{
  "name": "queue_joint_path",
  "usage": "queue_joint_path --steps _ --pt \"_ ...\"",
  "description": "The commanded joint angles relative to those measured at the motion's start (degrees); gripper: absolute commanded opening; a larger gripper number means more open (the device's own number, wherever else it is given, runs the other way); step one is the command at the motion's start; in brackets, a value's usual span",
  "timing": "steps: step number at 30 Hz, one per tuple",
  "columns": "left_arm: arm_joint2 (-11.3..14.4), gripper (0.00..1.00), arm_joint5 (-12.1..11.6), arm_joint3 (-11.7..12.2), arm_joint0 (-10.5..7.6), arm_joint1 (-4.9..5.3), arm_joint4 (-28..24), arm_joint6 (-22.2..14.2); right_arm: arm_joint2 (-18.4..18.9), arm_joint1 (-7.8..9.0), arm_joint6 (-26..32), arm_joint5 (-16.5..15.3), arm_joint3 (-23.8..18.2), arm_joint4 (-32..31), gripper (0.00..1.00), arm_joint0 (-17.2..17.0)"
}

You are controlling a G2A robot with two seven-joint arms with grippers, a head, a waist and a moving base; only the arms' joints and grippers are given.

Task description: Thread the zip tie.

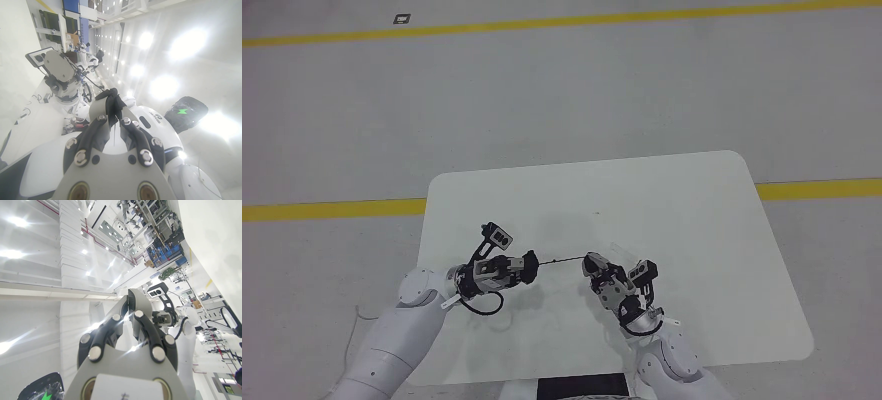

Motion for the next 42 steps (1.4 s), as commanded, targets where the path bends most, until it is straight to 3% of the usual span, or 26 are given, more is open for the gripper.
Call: queue_joint_path --steps 1,2,3,9,12,15,26,29,31,36,39,42 --pt "0.0 0.0 0.0 0.0 0.0 0.0 0.0 0.0 0.13 -0.03 -0.34 0.0 -0.1 -0.34 0.0 -0.14" --pt "0.0 0.0 0.0 0.0 0.0 0.0 0.0 0.0 0.21 -0.05 -0.53 0.0 -0.21 -0.72 0.8 -0.22" --pt "0.0 0.0 0.0 0.0 0.0 0.0 0.0 0.0 0.37 -0.1 -0.81 0.0 -0.56 -0.86 1.0 -0.41" --pt "0.0 0.0 0.0 0.0 0.0 0.0 0.0 0.0 2.44 -0.25 -0.97 0.0 -2.74 -2.72 1.0 -1.69" --pt "0.0 0.0 0.0 0.0 0.0 0.0 0.0 0.0 4.6 -0.26 -1.04 0.0 -4.51 -7.08 1.0 -2.49" --pt "0.0 0.0 0.0 0.0 0.0 0.0 0.0 0.0 6.79 -0.15 -0.6 0.0 -5.75 -16.12 1.0 -3.2" --pt "0.0 0.0 0.0 0.0 0.0 0.0 0.0 0.0 6.79 -0.15 -0.6 0.0 -5.75 -16.12 1.0 -3.2" --pt "0.02 0.0 0.05 -0.06 -0.01 -0.01 0.14 0.4 7.84 0.05 -1.24 0.0 -6.9 -21.04 1.0 -2.26" --pt "-0.09 0.0 -0.2 -0.73 -0.21 0.17 3.54 2.1 9.14 0.29 -1.51 0.0 -8.31 -27.39 1.0 -2.13" --pt "-1.32 0.0 -1.38 -1.57 0.04 1.02 12.9 4.68 10.65 0.47 -3.24 0.0 -11.12 -36.04 1.0 -2.68" --pt "-2.27 0.0 -1.57 -2.53 0.2 1.69 21.23 7.01 11.32 0.6 -4.11 0.0 -11.97 -40.97 1.0 -2.82" --pt "-3.3 0.0 -1.57 -4.29 1.46 1.84 21.14 8.53 11.26 0.62 -4.8 0.0 -11.58 -41.56 1.0 -3.04"
